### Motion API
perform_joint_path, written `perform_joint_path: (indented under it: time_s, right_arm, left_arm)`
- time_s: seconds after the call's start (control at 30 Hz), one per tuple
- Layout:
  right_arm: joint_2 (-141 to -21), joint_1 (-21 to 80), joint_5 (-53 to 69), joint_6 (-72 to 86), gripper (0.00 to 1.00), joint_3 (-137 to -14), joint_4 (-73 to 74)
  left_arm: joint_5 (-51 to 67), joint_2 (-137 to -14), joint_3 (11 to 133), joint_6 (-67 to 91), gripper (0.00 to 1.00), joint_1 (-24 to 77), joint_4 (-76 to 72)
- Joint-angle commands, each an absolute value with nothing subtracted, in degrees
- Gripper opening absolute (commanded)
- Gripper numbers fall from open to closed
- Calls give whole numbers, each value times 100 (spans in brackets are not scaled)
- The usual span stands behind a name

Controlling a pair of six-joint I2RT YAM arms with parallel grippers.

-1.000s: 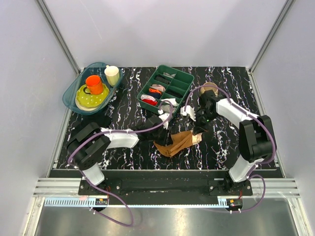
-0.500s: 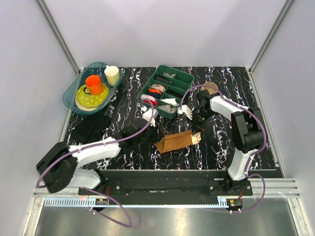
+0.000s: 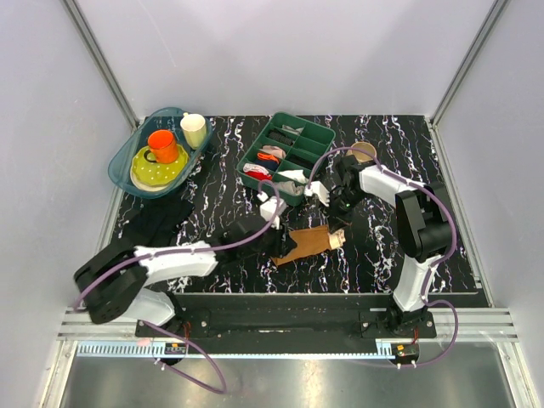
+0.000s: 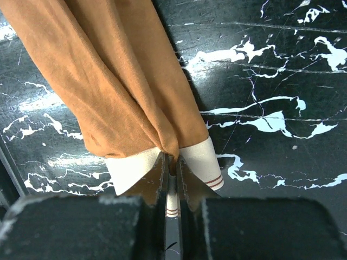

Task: Roll the underwear
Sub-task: Fold the underwear at the center of the board.

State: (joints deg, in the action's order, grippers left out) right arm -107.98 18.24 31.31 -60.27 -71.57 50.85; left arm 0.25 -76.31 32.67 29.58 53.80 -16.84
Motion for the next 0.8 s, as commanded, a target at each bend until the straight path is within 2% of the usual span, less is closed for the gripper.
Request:
perform_joint_path:
  time_s: [0.0,0.13,0.3,0.4,0.43,0.5,0.57,0.67,0.77]
  right_arm:
    - [-10863,1899,2989,-5889,11,-7321,4904]
    - [-10819,1907,2971,-5871,12,-7251,4878]
    - [-10697,1899,2979,-5775,19,-7216,4869]
    - [-10469,1907,3154,-5695,27,-7242,4983]
    - [-10381,1907,3242,-5695,34,-7268,5044]
    - [-10144,1907,3550,-5739,41,-7426,5264]
    - [-9942,1916,3848,-5766,57,-7628,5493]
    - [-9835,2030,4042,-5845,69,-7769,5599]
    - [-10018,2293,3869,-5801,73,-7813,5459]
  left_arm:
    - [142,-8489,3866,3102,39,5440,-2137]
    - [-482,-8947,3946,3269,38,5388,-1846]
    - [-632,-9527,3867,3419,38,5221,-1644]
    - [-711,-9615,3762,3472,38,5177,-1722]
    - [-755,-9607,3727,3489,38,5177,-1740]
    - [-782,-9501,3735,3472,39,5177,-1801]
    - [-756,-9353,3823,3419,40,5177,-1697]
    - [-747,-8958,3832,3331,42,5177,-1626]
    - [-826,-8370,3788,3252,44,5177,-1451]
